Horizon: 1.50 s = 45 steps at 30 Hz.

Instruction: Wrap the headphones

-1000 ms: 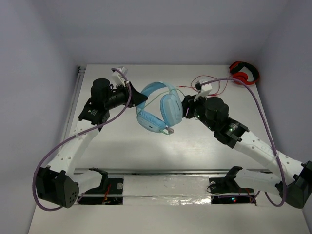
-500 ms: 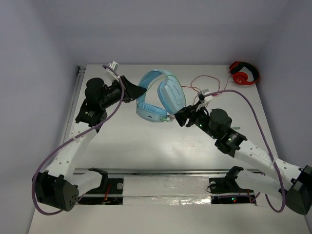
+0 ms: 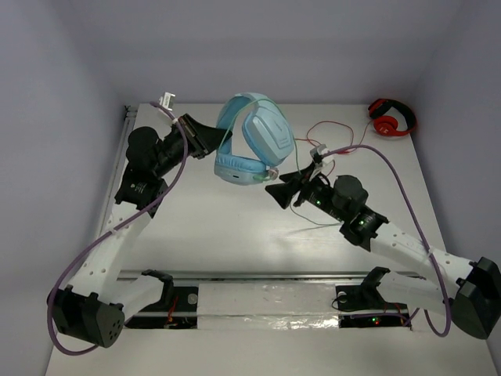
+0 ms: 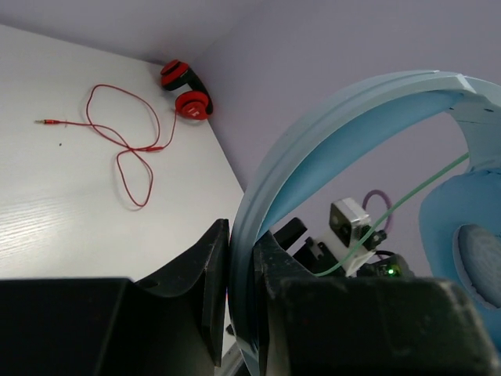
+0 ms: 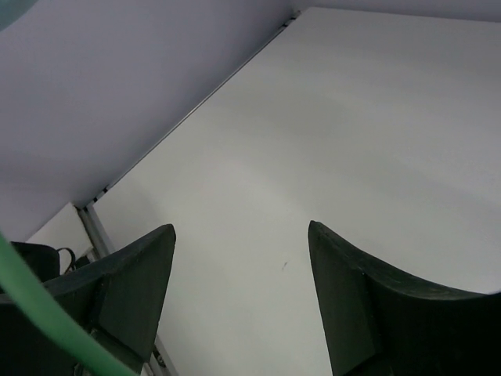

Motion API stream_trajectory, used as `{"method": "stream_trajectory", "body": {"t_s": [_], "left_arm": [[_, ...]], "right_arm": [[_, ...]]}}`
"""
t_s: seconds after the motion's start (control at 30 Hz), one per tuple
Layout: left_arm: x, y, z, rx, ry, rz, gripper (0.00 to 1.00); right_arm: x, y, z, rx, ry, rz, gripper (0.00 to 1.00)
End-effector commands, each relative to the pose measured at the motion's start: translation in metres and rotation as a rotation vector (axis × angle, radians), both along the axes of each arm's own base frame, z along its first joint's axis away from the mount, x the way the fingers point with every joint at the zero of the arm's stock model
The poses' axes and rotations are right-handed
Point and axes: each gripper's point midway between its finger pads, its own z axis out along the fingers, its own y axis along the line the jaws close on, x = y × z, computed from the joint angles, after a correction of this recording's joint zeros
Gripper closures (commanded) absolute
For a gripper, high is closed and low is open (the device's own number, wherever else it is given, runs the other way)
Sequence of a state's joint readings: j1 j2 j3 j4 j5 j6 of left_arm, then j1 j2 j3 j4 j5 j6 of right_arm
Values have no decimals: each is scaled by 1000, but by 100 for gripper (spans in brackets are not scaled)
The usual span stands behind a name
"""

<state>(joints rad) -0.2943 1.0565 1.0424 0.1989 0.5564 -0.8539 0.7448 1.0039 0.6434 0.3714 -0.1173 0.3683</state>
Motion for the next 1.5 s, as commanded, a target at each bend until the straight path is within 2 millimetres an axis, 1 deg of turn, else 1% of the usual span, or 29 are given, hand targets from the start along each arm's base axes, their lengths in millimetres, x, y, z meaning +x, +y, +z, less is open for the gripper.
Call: {"method": "stream_trajectory", "body": {"t_s": [0.0,0.13,0.17,0.23,0.3,0.37,0.4,0.43,0.53,0.67,0.7,0.73,0.77,0.8,0.83,0.87,0.9,0.93,0.97,1.03,1.07,1.13,1.2,1.23,1.3,1.33,1.37,1.43,1.47], "left_arm": [[-22,10,81,-150,-172,17,100],[-26,13,98,-177,-194,27,100],[-26,13,100,-178,-192,31,100],[-26,16,106,-188,-203,48,100],[-27,20,112,-210,-208,69,100],[-29,23,116,-240,-220,82,100],[-30,27,120,-257,-227,98,100],[-31,29,122,-261,-230,110,100],[-28,35,125,-265,-233,157,100],[-20,36,121,-256,-224,179,100],[-15,40,118,-249,-218,198,100],[-12,43,118,-247,-219,212,100],[-12,43,119,-253,-221,214,100],[-9,43,119,-257,-219,218,100],[-9,44,123,-260,-224,220,100],[-7,44,125,-260,-223,224,100],[-1,44,124,-260,-215,238,100],[0,45,126,-264,-216,245,100],[1,47,129,-270,-219,254,100],[4,50,129,-290,-208,276,100],[5,50,127,-299,-205,276,100],[7,48,121,-326,-188,262,100],[8,45,116,-331,-173,245,100],[8,44,116,-334,-170,241,100],[5,45,117,-332,-178,243,100],[5,46,118,-327,-182,246,100],[4,47,119,-312,-189,253,100],[1,48,123,-306,-202,258,100],[0,49,125,-302,-203,260,100]], "right_arm": [[-8,13,20,68,-56,97,26],[-4,15,5,66,-23,86,25],[-1,15,-3,59,-4,74,25],[0,14,-5,67,-1,63,25],[0,12,-12,82,22,47,24],[-3,13,-10,119,25,59,24],[-4,12,-16,117,37,60,25],[-4,12,-18,121,42,61,25],[-6,8,-27,129,76,45,27],[-6,-1,-35,131,121,-5,26],[-5,-3,-36,129,125,-16,25],[-6,-6,-39,127,135,-25,25],[-7,-7,-45,125,146,-30,25],[-8,-7,-46,128,149,-30,26],[-9,-6,-47,132,153,-21,30],[-9,-4,-53,125,172,-14,34],[-10,-3,-55,136,192,-9,38],[-10,-2,-59,135,202,-9,47],[-11,-1,-65,128,221,-2,54],[-12,3,-69,120,235,17,68],[-14,5,-70,117,240,28,70],[-13,10,-70,115,242,36,71],[-7,9,-74,111,246,10,68],[-2,9,-79,100,253,-13,59],[7,4,-82,90,246,-66,50],[9,4,-83,85,248,-78,42],[13,2,-83,82,242,-96,41],[16,3,-84,72,239,-105,33],[20,3,-83,67,230,-116,32]]}}
